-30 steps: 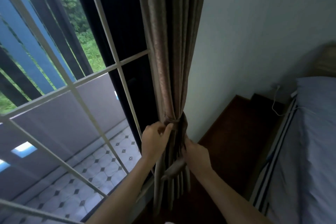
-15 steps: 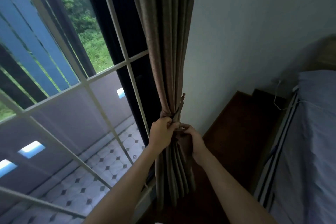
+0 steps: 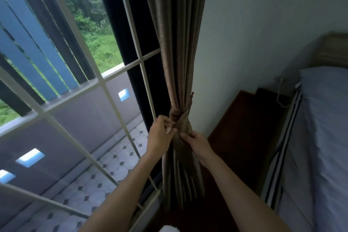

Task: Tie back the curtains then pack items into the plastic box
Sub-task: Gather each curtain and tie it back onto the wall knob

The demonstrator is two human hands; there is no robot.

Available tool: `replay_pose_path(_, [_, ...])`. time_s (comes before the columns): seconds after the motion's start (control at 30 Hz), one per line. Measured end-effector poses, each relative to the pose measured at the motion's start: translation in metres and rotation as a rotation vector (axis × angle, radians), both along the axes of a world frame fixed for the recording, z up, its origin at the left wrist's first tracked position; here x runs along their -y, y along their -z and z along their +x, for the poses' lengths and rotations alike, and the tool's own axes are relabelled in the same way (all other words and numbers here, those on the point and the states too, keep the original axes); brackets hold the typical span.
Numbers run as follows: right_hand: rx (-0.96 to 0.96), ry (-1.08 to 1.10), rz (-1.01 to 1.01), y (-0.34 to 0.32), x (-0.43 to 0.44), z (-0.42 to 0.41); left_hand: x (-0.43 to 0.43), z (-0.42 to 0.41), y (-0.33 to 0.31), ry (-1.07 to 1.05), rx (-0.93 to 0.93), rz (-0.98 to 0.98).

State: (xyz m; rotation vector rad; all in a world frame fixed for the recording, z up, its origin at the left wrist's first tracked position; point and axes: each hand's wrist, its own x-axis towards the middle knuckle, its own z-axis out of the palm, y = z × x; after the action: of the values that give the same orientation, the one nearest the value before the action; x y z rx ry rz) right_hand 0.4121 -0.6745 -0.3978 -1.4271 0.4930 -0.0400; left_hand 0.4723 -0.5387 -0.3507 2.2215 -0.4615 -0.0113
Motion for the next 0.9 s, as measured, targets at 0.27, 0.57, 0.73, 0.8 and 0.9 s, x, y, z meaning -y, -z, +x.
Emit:
replay_pose_path(0.27, [0.006, 0.079, 0.133, 0.005, -0.026, 0.001, -0.022, -0.037, 0.001, 0.002, -0.159, 0.211])
replay_pose_path(0.57, [-0.056, 0.078, 0.125, -0.006, -0.038, -0.001, -0.022, -0.024, 0.016, -0.258, -0.76, -0.301])
replay_pose_path(0.73, [-0.061, 0.104, 0.13, -0.016, -0.044, -0.01, -0.016, -0.006, 0.025, -0.383, -1.229, -0.826])
replay_pose_path(0.8, [-0.04, 0.125, 0.113, -0.02, -0.044, -0.013, -0.017, -0.003, 0.023, -0.382, -1.244, -0.863])
replay_pose_path(0.9, [-0.032, 0.15, 0.019, -0.03, -0.045, -0.017, -0.018, -0.01, 0.018, -0.353, -1.283, -0.891])
